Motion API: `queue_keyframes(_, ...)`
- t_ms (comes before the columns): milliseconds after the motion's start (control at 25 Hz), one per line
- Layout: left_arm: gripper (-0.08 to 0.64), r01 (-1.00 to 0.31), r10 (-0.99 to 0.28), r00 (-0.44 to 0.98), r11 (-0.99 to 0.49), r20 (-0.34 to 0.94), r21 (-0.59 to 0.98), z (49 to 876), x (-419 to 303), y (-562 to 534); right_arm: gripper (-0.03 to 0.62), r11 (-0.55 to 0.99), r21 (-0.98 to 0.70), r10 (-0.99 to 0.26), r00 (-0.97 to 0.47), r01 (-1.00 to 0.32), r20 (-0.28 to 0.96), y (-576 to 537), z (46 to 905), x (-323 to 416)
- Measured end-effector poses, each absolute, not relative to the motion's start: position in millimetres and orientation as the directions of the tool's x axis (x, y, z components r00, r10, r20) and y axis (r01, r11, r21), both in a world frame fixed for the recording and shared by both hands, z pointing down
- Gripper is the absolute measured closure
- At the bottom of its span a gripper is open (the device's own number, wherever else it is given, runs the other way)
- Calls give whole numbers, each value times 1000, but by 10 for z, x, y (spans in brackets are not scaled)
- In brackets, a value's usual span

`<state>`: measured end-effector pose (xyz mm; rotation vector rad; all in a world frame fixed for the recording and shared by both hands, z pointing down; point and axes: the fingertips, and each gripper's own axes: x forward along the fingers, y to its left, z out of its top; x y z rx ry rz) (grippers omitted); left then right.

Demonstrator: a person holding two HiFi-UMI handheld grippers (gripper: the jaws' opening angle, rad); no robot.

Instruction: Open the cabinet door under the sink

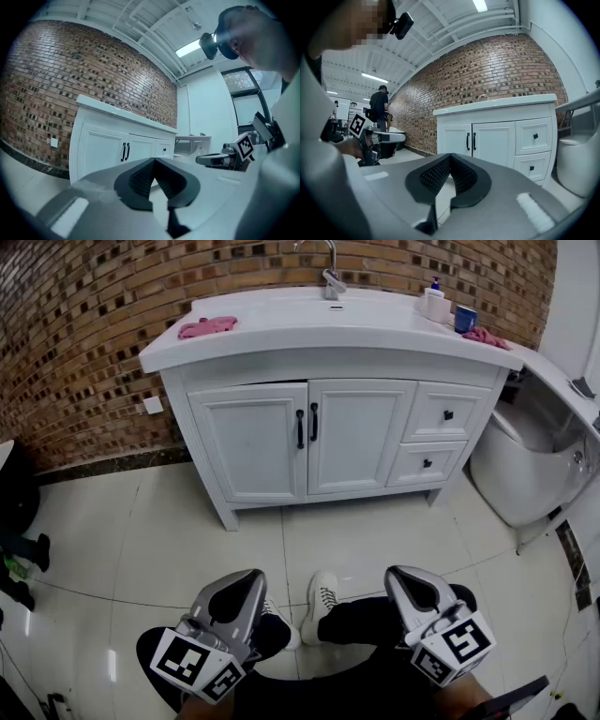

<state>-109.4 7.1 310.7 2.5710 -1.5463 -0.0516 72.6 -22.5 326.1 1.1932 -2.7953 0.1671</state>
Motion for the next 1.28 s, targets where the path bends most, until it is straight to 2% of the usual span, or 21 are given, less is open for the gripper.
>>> queue_keyframes(400, 554, -854, -861, 507, -496, 37, 155, 3173, -1048, -300, 584, 662, 8, -743, -656, -749, 130, -695, 3340, 658)
queue_keyframes(800, 554, -866, -868, 495, -489, 35, 101, 3105, -1077, -753, 584, 660, 68, -750, -651, -748, 114, -1233, 3251, 520)
queue_keyframes(1280, 555, -861, -863, 501, -491, 59, 129, 3110, -1137, -1342, 572, 663, 41, -745, -655, -747, 121, -2143, 3251, 257)
